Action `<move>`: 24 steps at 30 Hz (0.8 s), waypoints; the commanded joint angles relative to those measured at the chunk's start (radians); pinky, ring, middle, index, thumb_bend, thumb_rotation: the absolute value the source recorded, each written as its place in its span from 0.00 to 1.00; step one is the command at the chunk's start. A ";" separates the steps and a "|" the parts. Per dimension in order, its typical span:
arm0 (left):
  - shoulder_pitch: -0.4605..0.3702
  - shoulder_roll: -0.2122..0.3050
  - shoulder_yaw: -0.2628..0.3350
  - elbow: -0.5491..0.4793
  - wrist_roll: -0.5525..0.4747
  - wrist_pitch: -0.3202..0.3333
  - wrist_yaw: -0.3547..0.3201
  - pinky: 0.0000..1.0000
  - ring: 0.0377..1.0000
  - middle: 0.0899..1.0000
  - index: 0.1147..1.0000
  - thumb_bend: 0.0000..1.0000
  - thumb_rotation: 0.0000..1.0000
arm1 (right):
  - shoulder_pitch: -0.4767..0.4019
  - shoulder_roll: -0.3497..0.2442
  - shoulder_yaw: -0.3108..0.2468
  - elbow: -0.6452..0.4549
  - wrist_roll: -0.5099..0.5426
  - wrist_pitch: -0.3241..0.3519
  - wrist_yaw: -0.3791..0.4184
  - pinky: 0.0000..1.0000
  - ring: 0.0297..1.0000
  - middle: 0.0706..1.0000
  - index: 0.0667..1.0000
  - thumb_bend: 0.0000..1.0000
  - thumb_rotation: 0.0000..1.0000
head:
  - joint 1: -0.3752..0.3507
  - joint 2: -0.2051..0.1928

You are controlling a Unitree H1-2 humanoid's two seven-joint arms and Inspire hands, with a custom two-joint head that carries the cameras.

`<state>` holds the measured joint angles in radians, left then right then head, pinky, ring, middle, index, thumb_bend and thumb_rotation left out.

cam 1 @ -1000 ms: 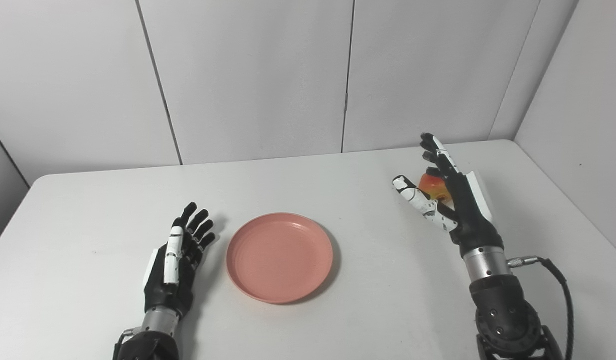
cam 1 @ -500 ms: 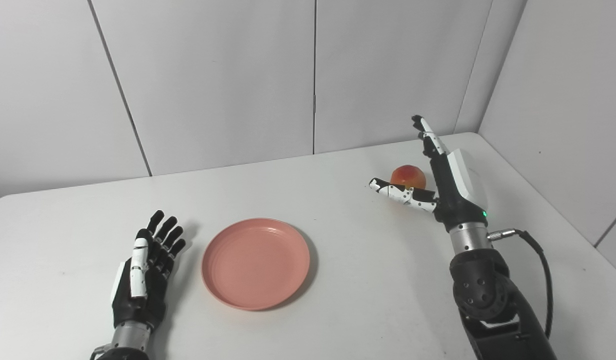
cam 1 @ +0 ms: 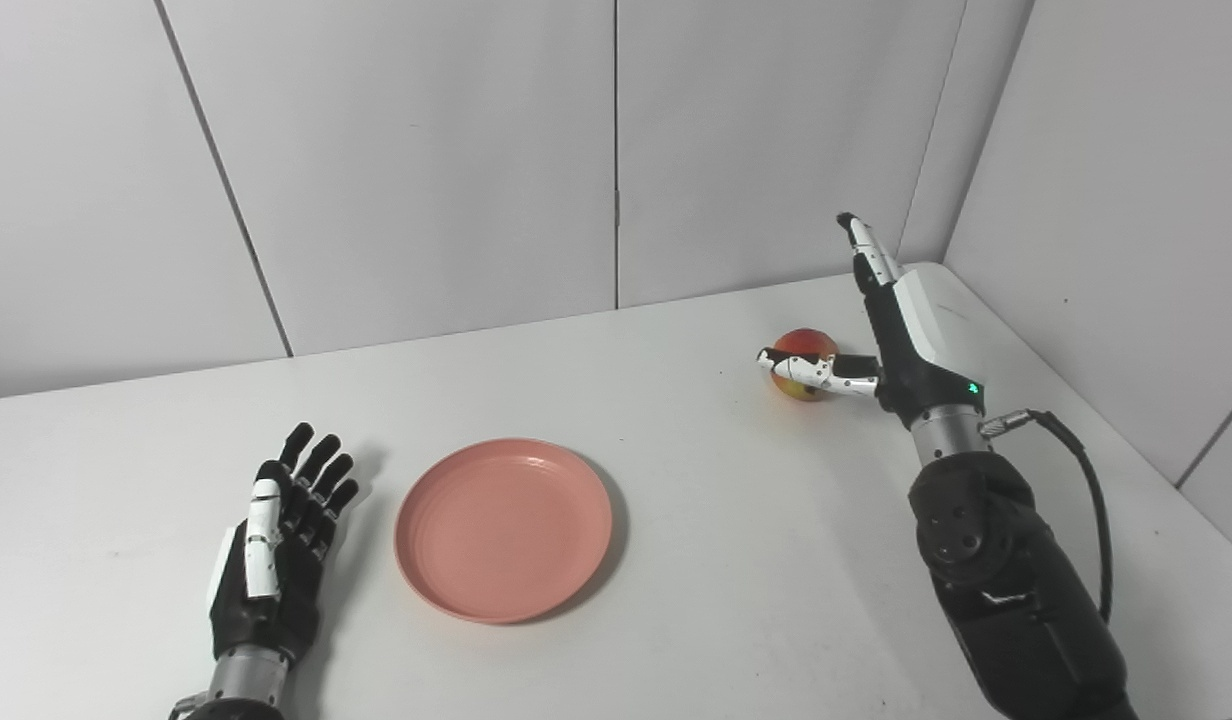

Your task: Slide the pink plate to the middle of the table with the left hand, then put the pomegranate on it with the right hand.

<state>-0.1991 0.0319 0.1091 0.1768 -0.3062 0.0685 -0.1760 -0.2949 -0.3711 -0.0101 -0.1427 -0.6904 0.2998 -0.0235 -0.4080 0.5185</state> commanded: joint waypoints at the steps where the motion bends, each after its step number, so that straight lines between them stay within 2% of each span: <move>1: 0.012 0.011 0.000 0.038 0.002 0.032 0.003 0.93 0.92 0.92 0.91 0.35 1.00 | -0.061 -0.032 0.000 0.003 -0.018 0.033 0.019 0.80 0.94 0.99 0.99 0.96 0.45 | 0.001 -0.001; 6: 0.012 0.011 0.002 0.039 0.003 0.034 0.007 0.93 0.92 0.91 0.91 0.34 1.00 | -0.097 -0.051 0.013 0.082 -0.027 0.052 0.036 0.81 0.94 0.98 0.99 0.97 0.45 | -0.003 -0.003; 12: 0.011 0.009 0.007 0.035 -0.004 0.051 0.014 0.94 0.92 0.91 0.90 0.34 1.00 | -0.133 -0.056 0.028 0.158 -0.032 0.068 0.039 0.82 0.96 1.00 1.00 1.00 0.51 | -0.006 -0.001; 24: 0.008 0.014 0.002 0.049 -0.005 0.030 0.001 0.93 0.92 0.91 0.91 0.34 1.00 | -0.179 -0.048 0.055 0.283 0.016 0.054 0.031 0.82 0.96 1.00 1.00 1.00 0.54 | 0.001 -0.004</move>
<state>-0.2071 0.0362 0.1133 0.1867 -0.3166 0.0670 -0.1784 -0.4183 -0.3995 0.0473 0.1536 -0.6755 0.3630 0.0251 -0.4080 0.5139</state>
